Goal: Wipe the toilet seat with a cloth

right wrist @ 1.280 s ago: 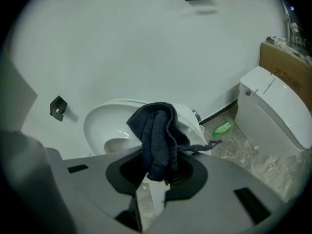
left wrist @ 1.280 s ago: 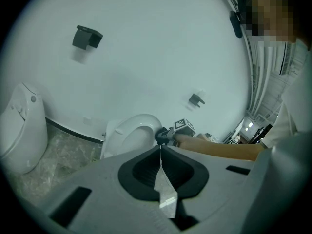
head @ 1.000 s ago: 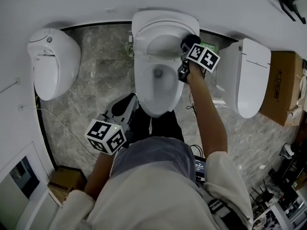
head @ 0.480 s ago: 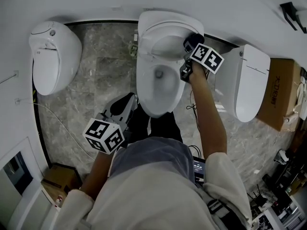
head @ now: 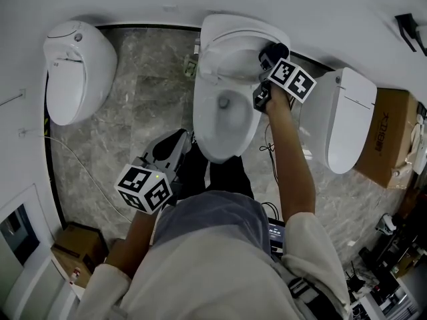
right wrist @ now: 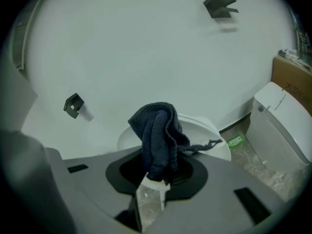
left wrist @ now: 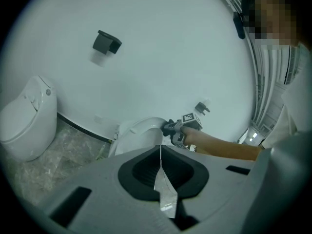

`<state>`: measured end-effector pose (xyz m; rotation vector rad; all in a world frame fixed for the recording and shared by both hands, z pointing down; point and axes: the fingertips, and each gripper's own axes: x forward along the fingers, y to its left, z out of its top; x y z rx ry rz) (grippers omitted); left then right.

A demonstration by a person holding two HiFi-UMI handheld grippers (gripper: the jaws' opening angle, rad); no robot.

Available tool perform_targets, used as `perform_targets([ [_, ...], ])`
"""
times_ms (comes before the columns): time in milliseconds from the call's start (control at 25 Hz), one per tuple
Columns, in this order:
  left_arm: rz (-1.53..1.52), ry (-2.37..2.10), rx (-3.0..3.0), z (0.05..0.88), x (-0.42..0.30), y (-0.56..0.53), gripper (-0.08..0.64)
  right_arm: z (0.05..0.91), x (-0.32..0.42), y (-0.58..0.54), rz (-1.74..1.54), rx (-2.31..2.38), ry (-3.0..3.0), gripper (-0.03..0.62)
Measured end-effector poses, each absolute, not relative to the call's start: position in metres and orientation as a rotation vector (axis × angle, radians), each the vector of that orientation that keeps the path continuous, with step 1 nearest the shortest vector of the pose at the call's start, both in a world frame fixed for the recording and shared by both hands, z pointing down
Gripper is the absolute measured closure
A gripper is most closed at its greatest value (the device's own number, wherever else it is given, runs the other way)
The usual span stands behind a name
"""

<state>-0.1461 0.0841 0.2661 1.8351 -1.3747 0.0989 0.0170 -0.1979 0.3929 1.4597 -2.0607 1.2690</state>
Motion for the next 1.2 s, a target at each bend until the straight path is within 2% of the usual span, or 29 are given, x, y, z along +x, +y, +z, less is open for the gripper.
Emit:
perform_targets([
  [480,0.096,-1.387,1.817,0.270,-0.163,0.095,0.551,0.377,-0.029,-0.193,1.109,1.321,-2.161,0.518],
  [1200,0.070,-1.447,1.724,0.284,-0.196,0.120,0.551,0.398,-0.085,-0.178,1.211,1.202,-2.202,0.517],
])
